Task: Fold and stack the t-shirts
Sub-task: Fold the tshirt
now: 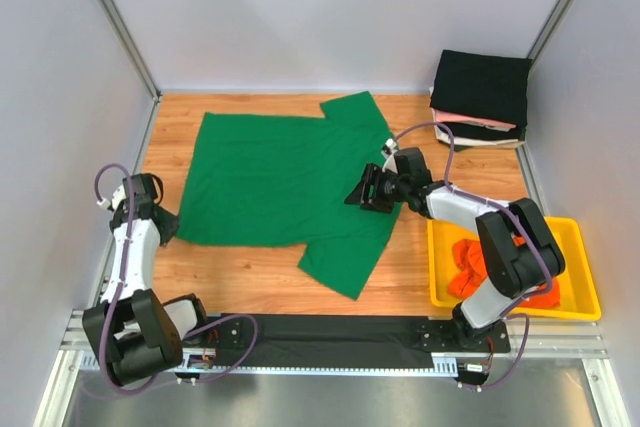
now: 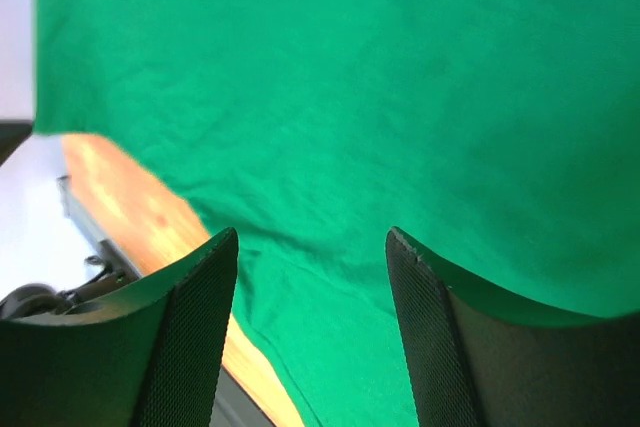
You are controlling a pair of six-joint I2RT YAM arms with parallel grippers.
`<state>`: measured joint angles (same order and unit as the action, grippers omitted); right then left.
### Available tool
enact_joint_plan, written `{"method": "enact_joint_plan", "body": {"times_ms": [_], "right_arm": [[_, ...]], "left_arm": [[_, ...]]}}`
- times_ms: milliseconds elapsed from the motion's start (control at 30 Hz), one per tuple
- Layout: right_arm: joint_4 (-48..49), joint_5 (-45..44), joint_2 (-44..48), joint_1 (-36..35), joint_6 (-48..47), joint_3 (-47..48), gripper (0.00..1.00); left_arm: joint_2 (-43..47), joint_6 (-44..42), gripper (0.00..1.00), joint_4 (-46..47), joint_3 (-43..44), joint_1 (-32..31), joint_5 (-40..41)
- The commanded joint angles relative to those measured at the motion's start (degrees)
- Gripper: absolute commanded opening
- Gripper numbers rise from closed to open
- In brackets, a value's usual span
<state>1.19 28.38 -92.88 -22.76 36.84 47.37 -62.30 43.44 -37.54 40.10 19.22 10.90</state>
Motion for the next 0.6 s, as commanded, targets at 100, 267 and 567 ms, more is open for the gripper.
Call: {"method": "enact_joint_plan", "body": {"times_ms": [100, 267, 567], "right_arm": [[-23.93, -22.47, 8.58, -7.63, -1.42, 2.64, 0.64], [-36.76, -35.14, 17.63, -17.02, 5.5, -1.05, 0.65], [-39.43, -35.77, 23.63, -31.8, 19.14, -9.84, 0.66]], "left_arm": [[2.09, -0.82, 0.0, -3.42, -4.14, 1.52, -2.55], [3.24, 0.07, 0.0, -1.49, -5.91, 2.31, -4.74], [2.71, -0.29, 0.0, 1.67, -7.22, 5.56, -8.34]]}}
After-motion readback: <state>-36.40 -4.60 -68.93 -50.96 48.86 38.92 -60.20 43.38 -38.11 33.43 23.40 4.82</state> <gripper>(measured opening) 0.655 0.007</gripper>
